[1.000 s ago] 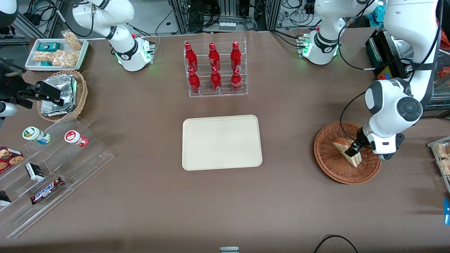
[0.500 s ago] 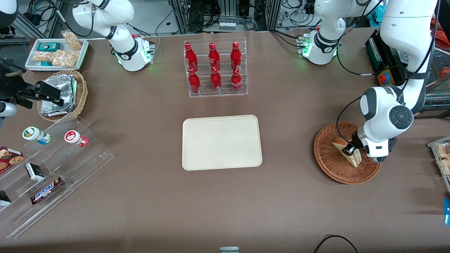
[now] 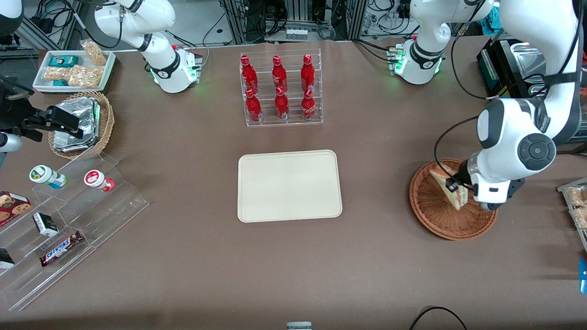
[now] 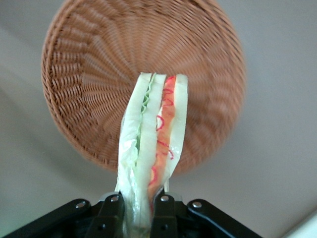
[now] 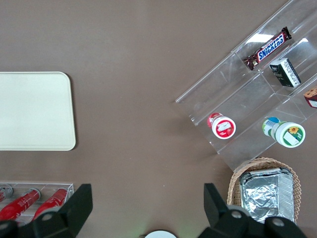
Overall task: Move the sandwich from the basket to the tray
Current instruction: 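Lift the sandwich and carry it with the left gripper over the cream tray, then lower the sandwich onto the tray and open the left gripper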
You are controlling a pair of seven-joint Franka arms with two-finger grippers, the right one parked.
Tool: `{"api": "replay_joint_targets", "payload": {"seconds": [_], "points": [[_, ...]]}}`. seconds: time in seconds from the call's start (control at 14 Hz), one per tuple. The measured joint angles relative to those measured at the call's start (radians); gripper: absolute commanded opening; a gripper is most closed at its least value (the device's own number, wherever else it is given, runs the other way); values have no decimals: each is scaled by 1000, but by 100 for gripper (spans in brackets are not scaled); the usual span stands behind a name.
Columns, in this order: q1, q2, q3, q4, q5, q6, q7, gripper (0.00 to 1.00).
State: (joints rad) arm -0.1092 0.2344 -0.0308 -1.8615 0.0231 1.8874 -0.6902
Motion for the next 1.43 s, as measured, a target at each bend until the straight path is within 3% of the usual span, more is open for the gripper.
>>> {"api": "replay_joint_targets", "payload": {"seconds": [0.21,0.36,0.86,1.14,1.43], "points": [[-116,16,-4,60,-2,-25,238,8],[-193,53,-6,101,-7,-25,254,8],[-475,355,-9,410,-97,-19,-53,7],[-590,525,-9,609,-102,17,-251,6],[-657,610,-8,659,-102,130,-304,6]]}}
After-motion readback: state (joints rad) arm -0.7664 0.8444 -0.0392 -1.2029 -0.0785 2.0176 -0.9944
